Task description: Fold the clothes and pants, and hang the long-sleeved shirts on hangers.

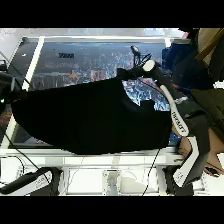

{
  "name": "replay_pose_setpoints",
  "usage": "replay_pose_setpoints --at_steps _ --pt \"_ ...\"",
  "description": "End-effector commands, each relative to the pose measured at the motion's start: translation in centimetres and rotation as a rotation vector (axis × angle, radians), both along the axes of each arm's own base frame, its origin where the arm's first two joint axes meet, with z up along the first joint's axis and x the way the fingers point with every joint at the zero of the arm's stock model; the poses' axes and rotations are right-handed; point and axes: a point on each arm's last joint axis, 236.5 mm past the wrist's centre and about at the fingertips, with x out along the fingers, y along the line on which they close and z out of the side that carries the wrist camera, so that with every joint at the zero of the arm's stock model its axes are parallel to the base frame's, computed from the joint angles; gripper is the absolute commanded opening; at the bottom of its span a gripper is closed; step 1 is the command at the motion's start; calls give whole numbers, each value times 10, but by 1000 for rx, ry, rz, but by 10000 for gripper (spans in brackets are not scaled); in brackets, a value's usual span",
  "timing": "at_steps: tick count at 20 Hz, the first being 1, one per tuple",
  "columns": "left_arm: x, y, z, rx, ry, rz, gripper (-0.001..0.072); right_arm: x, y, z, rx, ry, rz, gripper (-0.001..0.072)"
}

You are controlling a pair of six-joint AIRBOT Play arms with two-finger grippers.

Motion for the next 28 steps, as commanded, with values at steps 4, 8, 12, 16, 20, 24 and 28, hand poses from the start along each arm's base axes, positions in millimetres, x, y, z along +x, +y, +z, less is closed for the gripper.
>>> replay_pose_setpoints --at_steps 4,8,12,16,20,24,28 --pt "10 7 -31 -14 47 18 10 51 26 25 116 -195 -142 539" --pt "-6 25 -12 -7 13 69 11 28 -24 42 -91 -121 34 488" --pt "-26 44 19 9 -68 125 10 -80 -157 13 -461 310 177 402" --pt "-37 53 34 29 -73 113 10 -140 -169 11 -418 380 209 339" --pt "-37 51 34 24 -70 105 10 -168 -127 -26 -336 357 267 570" --pt "-38 51 34 24 -69 107 11 -185 -77 -60 -382 318 443 632" --pt "-38 51 34 24 -69 107 11 -161 -58 -90 -562 158 488 623"
